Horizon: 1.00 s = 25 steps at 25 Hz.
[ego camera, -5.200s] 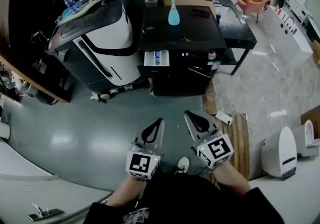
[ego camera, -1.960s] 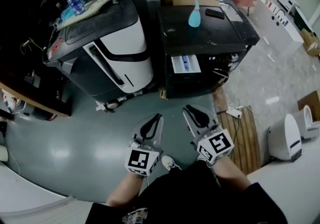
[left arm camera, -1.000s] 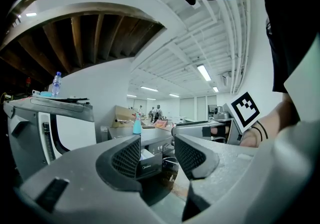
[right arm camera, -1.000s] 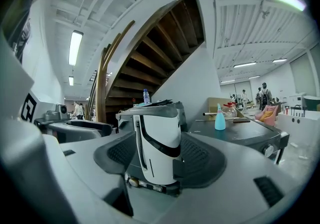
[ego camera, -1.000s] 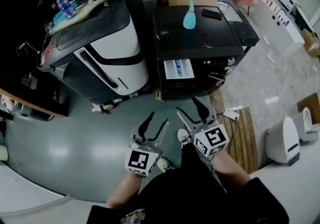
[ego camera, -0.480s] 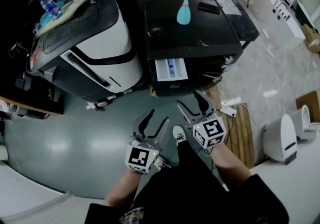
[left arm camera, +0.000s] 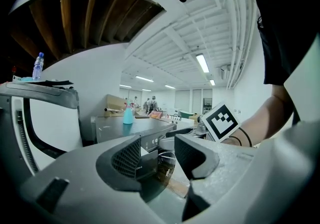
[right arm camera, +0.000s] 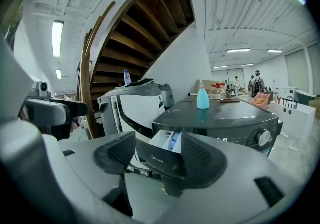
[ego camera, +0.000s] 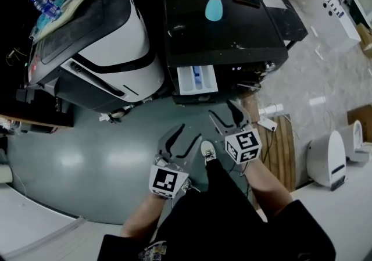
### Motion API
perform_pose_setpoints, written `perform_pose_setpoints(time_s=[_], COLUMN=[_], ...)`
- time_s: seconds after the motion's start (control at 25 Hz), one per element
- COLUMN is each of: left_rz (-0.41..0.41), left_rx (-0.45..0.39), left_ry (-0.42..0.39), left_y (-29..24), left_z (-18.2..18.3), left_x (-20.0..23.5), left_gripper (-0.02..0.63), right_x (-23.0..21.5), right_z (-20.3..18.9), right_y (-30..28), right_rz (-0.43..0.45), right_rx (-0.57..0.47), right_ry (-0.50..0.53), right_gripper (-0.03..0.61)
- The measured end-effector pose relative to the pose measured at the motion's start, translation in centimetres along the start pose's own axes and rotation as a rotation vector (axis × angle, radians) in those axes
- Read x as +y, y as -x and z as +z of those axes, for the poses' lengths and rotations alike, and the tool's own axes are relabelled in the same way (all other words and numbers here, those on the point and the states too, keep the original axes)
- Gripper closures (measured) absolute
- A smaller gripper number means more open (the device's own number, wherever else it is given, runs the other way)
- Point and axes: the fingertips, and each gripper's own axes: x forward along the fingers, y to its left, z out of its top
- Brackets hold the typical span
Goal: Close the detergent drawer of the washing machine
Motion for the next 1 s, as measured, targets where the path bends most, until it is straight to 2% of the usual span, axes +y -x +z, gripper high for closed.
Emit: perform_pose_setpoints(time_s=[0.48, 1.0], left_rz=[-0.016, -0.006], left_rx=[0.037, 0.06], left_ry=[0.026, 0.059], left_y=[-4.2, -7.4], left_z=[-2.0, -3.2], left_x=[0.3, 1.8], left_gripper=[0.42, 0.42], right_x=[-4.2, -6.3], right_z=[-5.2, -10.1], right_y=[-4.7, -8.3], right_rz=[0.002, 0.028], right_rx=[0.101, 0.225], right_ry=[-0.065, -0.131], right_gripper=[0.296, 0.318])
